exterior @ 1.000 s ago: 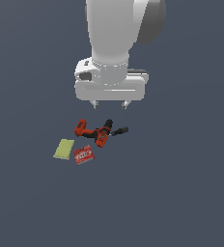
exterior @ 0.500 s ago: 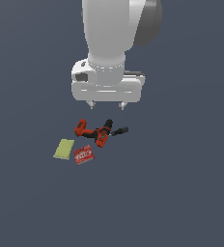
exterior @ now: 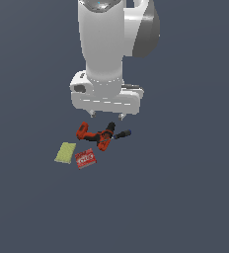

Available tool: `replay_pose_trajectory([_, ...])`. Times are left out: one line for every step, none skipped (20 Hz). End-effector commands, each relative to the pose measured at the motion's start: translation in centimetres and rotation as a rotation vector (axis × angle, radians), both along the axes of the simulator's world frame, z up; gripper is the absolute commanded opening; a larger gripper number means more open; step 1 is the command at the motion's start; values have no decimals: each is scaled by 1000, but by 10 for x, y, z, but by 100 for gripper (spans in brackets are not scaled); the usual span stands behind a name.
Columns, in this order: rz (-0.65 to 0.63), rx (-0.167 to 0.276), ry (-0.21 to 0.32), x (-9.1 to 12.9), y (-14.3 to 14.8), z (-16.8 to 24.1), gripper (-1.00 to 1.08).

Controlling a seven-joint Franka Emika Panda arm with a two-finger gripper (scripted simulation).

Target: Pick up a designated object from a clutter of objects.

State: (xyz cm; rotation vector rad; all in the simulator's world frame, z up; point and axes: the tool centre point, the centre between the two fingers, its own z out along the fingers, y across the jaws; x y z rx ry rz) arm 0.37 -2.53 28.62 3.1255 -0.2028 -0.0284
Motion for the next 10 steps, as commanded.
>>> replay_pose_trajectory([-52,5,0,5,-5,-11,100])
replay_pose_trajectory([-77,8,-1,7,-7,-16,100])
replay_pose_trajectory([-103,10,-1,9,-9,-22,100])
replay_pose_trajectory([-132,13,-1,11,-12,-28,100])
replay_pose_trajectory([-163,15,-2,13,-15,-34,100])
replay_pose_trajectory([-195,17,-2,16,-18,-41,100])
replay_pose_trajectory([-229,19,-2,18,-22,-49,100])
replay_pose_trajectory([-266,21,-2,20,-25,-56,100])
replay_pose_trajectory([-303,23,-3,22,-29,-64,100])
replay_pose_trajectory([-340,24,-3,24,-33,-72,100])
